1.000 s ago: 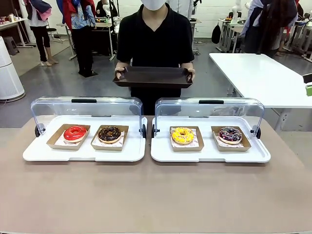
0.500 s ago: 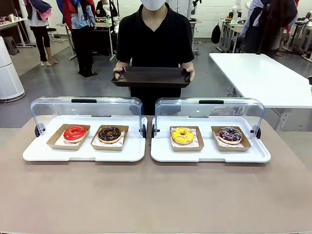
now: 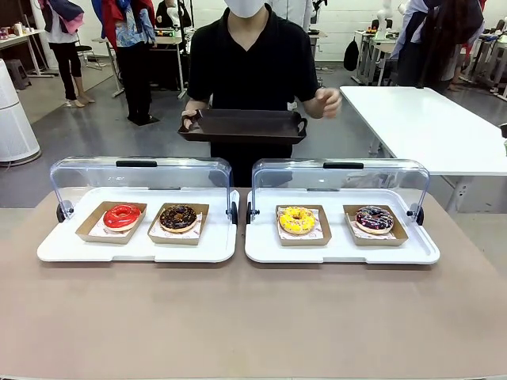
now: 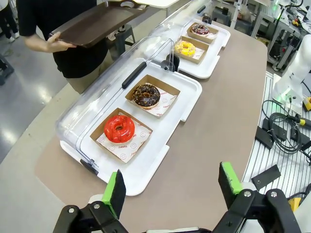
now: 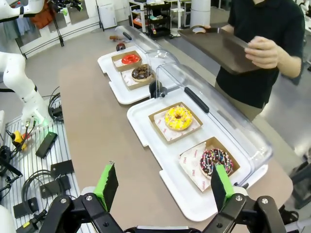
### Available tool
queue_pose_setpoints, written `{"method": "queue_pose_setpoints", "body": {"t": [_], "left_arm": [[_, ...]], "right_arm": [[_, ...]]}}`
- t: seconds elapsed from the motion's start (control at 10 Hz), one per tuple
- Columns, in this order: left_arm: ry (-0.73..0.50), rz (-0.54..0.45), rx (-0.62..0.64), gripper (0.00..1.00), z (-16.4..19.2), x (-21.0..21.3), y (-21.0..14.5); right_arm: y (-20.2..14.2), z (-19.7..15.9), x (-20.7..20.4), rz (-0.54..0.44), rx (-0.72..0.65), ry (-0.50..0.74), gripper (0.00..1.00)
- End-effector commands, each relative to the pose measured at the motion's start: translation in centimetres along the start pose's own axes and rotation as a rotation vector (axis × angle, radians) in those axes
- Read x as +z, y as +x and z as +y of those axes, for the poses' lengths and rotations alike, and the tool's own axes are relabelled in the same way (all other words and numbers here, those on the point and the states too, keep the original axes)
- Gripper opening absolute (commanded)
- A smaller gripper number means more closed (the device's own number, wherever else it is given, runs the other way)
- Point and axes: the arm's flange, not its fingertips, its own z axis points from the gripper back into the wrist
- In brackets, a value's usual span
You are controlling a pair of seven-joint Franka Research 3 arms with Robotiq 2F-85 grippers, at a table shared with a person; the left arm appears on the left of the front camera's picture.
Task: Provide the desired donut to the person.
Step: Pick up and lift the Paper togo box containing the Donut pointed at by the person.
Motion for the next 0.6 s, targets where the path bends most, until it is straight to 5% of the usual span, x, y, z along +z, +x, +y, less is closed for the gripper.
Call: {"method": "queue_pose_setpoints", "body": {"t": [0.0,0.5], "left_arm": [[-0.008,-0.015,-0.011,1.00,0.04,0.01,0.06],[-0.006,-0.040,0.019,1.00,0.01,0.35,0.46]], "right_arm": [[-0.08,-0.25,-0.13,-0.004,0.009,0.008,1.00],[-0.08,-0.25,-0.13,-0.004,0.009,0.008,1.00]]}}
